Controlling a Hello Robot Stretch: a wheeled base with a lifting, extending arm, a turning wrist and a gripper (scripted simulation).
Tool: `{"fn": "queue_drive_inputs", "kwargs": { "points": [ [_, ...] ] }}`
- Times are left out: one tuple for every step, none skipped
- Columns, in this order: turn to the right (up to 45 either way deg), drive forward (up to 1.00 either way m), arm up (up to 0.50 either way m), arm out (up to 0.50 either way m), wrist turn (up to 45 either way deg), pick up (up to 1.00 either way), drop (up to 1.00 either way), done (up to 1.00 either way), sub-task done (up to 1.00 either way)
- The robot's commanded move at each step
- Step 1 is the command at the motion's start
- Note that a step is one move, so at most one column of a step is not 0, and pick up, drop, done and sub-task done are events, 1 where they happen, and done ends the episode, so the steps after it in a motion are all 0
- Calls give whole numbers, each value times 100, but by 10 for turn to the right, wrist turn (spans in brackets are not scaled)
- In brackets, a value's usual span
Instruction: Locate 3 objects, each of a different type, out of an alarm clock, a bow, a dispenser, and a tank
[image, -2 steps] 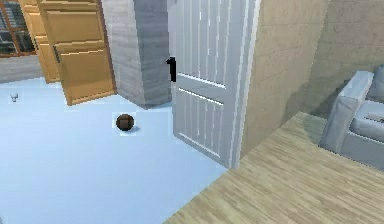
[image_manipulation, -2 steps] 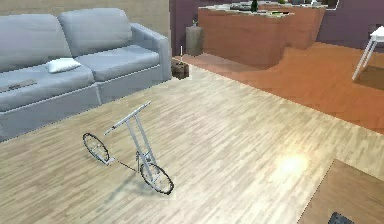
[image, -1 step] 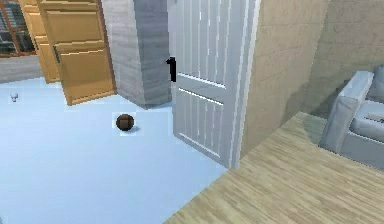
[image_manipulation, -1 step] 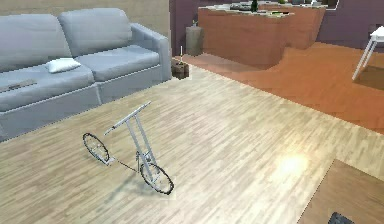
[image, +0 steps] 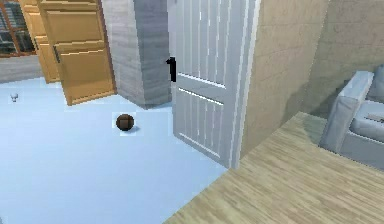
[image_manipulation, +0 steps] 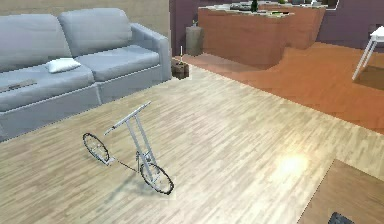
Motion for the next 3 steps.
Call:
{"fn": "queue_drive_inputs", "kwargs": {
  "points": [
    [0,30,0,0,0,0,0,0,0],
    [450,0,0,0,0,0,0,0,0],
    [270,0,0,0,0,0,0,0,0]
  ]
}}
